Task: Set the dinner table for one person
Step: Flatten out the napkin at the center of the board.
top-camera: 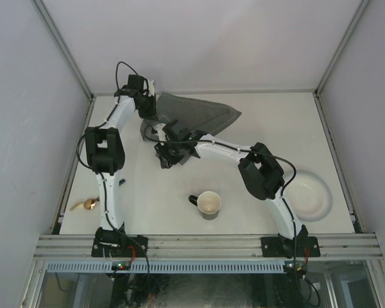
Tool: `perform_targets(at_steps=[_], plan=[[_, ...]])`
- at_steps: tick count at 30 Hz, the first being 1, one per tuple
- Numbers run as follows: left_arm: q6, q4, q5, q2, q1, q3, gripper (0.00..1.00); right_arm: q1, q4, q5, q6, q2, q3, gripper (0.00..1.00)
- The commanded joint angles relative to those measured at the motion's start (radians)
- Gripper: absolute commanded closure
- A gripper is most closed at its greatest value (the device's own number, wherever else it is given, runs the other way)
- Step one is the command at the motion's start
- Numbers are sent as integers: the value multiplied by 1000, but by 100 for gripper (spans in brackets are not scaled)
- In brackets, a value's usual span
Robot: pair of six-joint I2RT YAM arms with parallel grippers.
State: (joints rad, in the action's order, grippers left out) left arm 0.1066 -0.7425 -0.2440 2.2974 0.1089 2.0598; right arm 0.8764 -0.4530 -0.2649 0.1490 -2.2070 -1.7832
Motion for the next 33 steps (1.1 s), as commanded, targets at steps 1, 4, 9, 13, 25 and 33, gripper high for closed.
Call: perform_targets(at_steps=[1,4,9,13,25,33], plan=[[13,30,-22,-25,-9,-1,100,3,44,-4,9,6,-39,68],[11,29,-23,-27,-11,-8,100,4,44,2,6,0,-46,86],[10,32,-26,-34,-15,-16,100,-2,42,16,6,-2,-56,90],[10,33,-30,-35,-17,-16,100,-5,40,43,9,-7,-64,69],[11,37,-41,-38,-18,-25,100,7,53,29,29,-51,-75,53],[11,36,-41,-44,-20,-28,100,11,46,30,29,-56,-91,100]])
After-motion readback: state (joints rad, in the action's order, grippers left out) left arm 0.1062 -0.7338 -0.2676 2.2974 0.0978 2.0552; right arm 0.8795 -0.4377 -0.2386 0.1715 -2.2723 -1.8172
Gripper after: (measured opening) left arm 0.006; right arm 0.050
